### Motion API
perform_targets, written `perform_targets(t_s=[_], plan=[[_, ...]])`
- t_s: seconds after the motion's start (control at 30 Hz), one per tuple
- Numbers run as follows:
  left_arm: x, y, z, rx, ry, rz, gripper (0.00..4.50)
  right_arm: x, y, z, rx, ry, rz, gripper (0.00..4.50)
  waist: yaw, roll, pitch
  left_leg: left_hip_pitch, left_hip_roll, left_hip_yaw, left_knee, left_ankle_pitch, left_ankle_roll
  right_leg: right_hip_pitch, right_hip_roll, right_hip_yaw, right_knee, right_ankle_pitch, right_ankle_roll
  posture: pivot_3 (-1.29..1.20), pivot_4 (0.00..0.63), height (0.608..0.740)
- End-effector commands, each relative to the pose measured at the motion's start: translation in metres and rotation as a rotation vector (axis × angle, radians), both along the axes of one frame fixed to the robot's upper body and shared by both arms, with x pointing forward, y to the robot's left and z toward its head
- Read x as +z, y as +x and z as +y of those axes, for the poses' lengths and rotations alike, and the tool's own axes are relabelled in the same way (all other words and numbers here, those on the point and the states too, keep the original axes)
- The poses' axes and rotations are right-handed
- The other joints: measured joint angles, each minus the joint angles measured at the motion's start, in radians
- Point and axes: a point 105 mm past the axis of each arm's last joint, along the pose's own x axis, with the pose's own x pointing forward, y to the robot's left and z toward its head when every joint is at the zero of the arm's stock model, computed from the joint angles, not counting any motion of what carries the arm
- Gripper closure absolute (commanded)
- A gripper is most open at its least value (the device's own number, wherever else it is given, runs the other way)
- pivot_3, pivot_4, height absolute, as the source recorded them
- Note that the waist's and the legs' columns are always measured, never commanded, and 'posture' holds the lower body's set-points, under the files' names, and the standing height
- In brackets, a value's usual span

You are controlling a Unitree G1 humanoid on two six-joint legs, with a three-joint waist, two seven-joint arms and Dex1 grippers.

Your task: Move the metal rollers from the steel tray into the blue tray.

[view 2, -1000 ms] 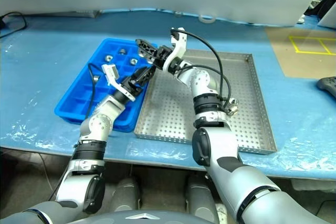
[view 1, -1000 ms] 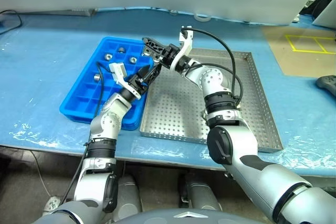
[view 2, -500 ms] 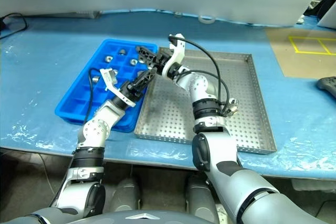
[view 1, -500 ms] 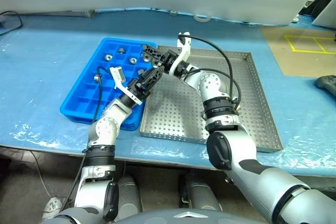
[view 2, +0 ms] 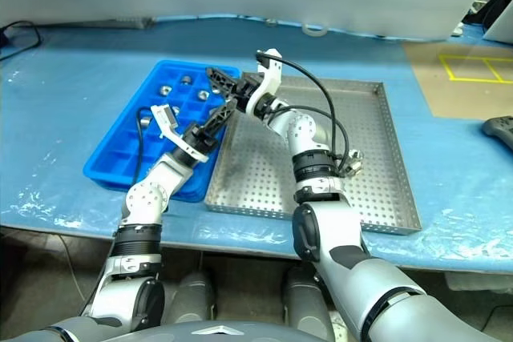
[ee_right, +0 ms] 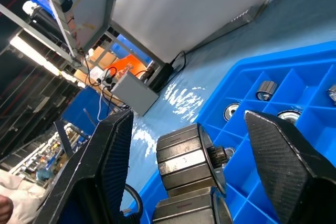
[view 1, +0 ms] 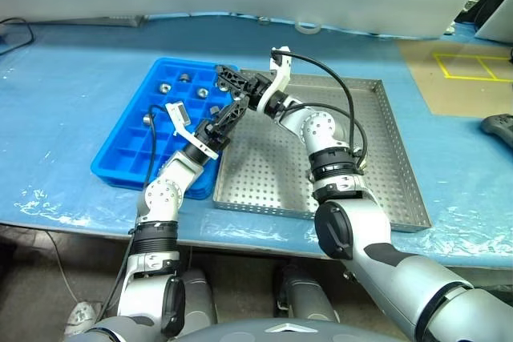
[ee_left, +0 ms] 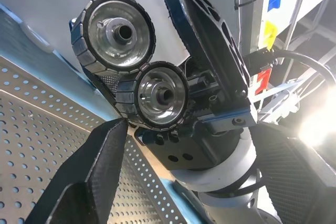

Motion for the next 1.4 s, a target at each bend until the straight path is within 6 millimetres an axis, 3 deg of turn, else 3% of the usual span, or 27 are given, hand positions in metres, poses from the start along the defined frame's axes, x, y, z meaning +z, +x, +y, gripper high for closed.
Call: perform_targets(t_s=[0.03,0.4,0.6,0.77,0.97,1.13,1.2,1.3,1.4], plan=[[-0.003,-0.001,0.023,0.091,-0.006,-0.006,0.56,-0.005,-0.003,0.003,0.015,-0.006,0.013,0.98,-0.002,0.000,0.000,0.001,0.000,0.001,-0.001,0.000,0.000,0.001,0.000,0.001,0.000,0.000,0.000,-0.32,0.150,0.740],[-0.035,-0.003,0.051,0.211,0.035,0.110,0.56,-0.007,0.000,0.003,0.009,-0.021,0.011,0.98,-0.025,0.004,-0.002,0.015,-0.001,0.013,-0.008,0.000,0.000,0.004,0.000,0.011,-0.002,0.000,0.000,-0.30,0.150,0.740],[-0.042,-0.003,0.064,0.247,-0.060,0.159,0.56,-0.007,0.001,0.003,0.011,-0.034,0.003,0.98,-0.025,0.006,-0.004,0.019,-0.001,0.019,-0.011,0.000,0.000,0.004,0.000,0.016,-0.004,0.000,0.000,-0.29,0.150,0.740],[-0.076,-0.008,0.065,0.263,0.078,0.230,0.56,-0.006,0.002,0.001,0.006,-0.035,-0.001,0.98,-0.026,0.010,-0.006,0.022,-0.001,0.020,-0.012,-0.001,0.001,0.007,0.001,0.017,-0.007,0.000,0.000,-0.30,0.150,0.740],[-0.070,-0.009,0.070,0.269,0.026,0.217,0.56,-0.008,0.003,0.000,-0.001,-0.037,0.006,0.98,-0.032,0.015,-0.008,0.028,0.000,0.020,-0.015,-0.002,0.004,0.014,0.002,0.017,-0.012,-0.001,0.000,-0.30,0.150,0.740],[-0.046,-0.030,0.059,0.099,-0.124,0.140,0.56,-0.010,0.002,0.001,0.000,-0.040,0.006,0.98,-0.040,0.018,-0.010,0.029,-0.001,0.021,-0.017,-0.002,0.003,0.015,0.002,0.017,-0.017,0.000,0.001,-0.30,0.150,0.740],[-0.052,-0.030,0.062,0.138,-0.062,0.150,0.56,-0.010,0.002,0.001,-0.001,-0.040,0.007,0.98,-0.043,0.018,-0.010,0.027,0.000,0.021,-0.019,-0.002,0.003,0.014,0.002,0.017,-0.017,0.000,0.001,-0.30,0.150,0.740],[-0.076,-0.009,0.083,0.379,0.164,0.192,0.56,-0.012,0.002,0.001,0.000,-0.043,0.009,0.98,-0.046,0.019,-0.010,0.026,-0.001,0.021,-0.020,-0.003,0.004,0.013,0.002,0.016,-0.019,0.000,0.001,-0.30,0.150,0.740],[-0.068,-0.004,0.094,0.417,0.095,0.178,0.56,-0.013,0.001,0.001,0.000,-0.045,0.011,0.98,-0.045,0.020,-0.011,0.029,-0.001,0.021,-0.020,-0.003,0.005,0.016,0.002,0.016,-0.019,0.000,0.001,-0.29,0.150,0.740]])
